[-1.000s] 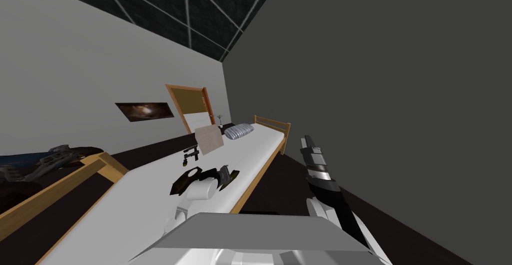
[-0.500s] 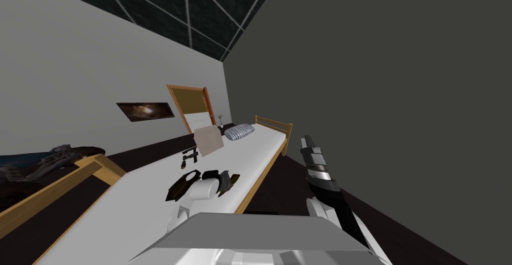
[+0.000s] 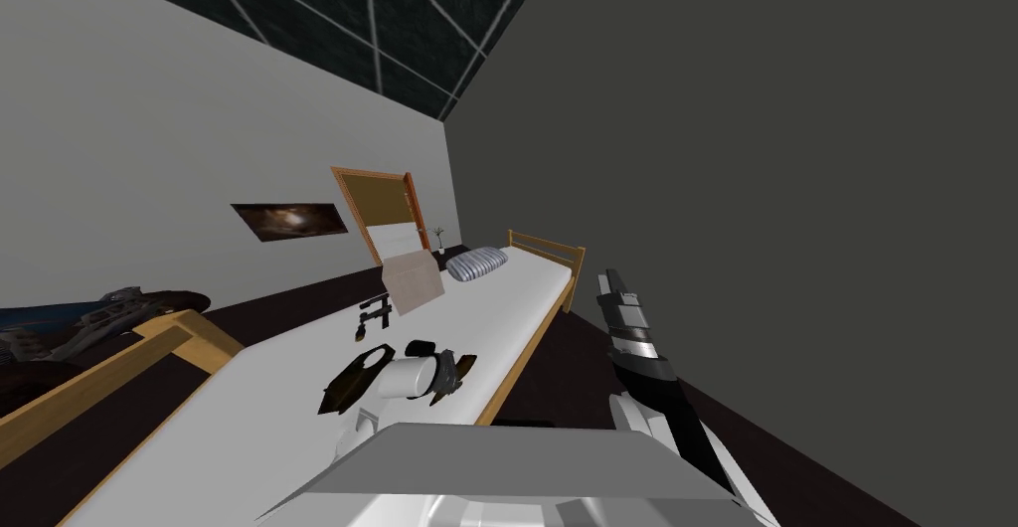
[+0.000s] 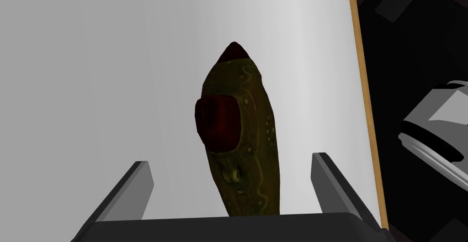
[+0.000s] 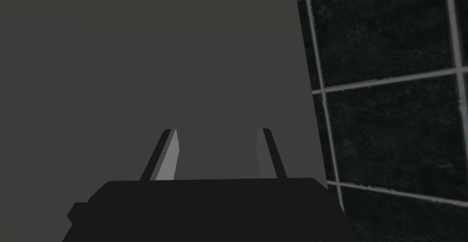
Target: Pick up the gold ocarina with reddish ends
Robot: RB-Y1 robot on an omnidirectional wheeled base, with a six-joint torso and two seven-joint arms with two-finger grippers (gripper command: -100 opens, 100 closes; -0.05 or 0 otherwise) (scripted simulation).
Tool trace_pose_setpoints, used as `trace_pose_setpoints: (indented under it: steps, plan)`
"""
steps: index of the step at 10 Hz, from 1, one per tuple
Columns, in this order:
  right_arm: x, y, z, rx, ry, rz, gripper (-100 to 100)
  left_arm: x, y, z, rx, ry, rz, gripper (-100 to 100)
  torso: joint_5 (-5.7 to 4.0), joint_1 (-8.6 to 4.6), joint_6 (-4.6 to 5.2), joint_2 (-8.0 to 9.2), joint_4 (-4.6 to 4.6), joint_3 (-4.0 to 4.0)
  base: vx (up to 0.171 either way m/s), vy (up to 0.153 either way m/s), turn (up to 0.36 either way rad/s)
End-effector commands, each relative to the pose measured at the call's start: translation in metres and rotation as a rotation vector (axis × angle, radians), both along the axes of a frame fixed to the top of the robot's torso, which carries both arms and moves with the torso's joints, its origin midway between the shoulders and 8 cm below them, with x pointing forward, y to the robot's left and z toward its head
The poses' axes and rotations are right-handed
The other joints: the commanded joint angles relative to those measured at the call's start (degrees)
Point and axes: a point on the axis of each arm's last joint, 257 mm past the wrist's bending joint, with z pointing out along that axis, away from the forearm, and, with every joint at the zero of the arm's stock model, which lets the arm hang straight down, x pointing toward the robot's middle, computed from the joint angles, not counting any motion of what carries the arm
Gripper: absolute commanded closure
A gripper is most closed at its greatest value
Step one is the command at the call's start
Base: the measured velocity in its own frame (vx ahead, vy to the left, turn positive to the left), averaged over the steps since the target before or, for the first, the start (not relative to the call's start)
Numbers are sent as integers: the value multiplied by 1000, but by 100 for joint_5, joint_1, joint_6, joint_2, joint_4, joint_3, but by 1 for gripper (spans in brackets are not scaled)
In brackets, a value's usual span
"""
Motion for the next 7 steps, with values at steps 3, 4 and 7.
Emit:
trace_pose_setpoints:
  steps: [3, 4, 7]
  plan:
    - [0, 0, 0, 0, 0, 0, 0, -18, -1, -11, -7, 85, -3, -100, 0, 3, 0, 0, 0, 0, 41, 11, 13]
    - [0, 0, 0, 0, 0, 0, 0, -14, 0, -9, -6, 71, -2, -100, 0, 2, 0, 0, 0, 0, 19, 4, 2]
    - [0, 0, 0, 0, 0, 0, 0, -14, -1, -21, -6, 74, -2, -100, 0, -3, 0, 13, 3, 7, 8, -2, -2]
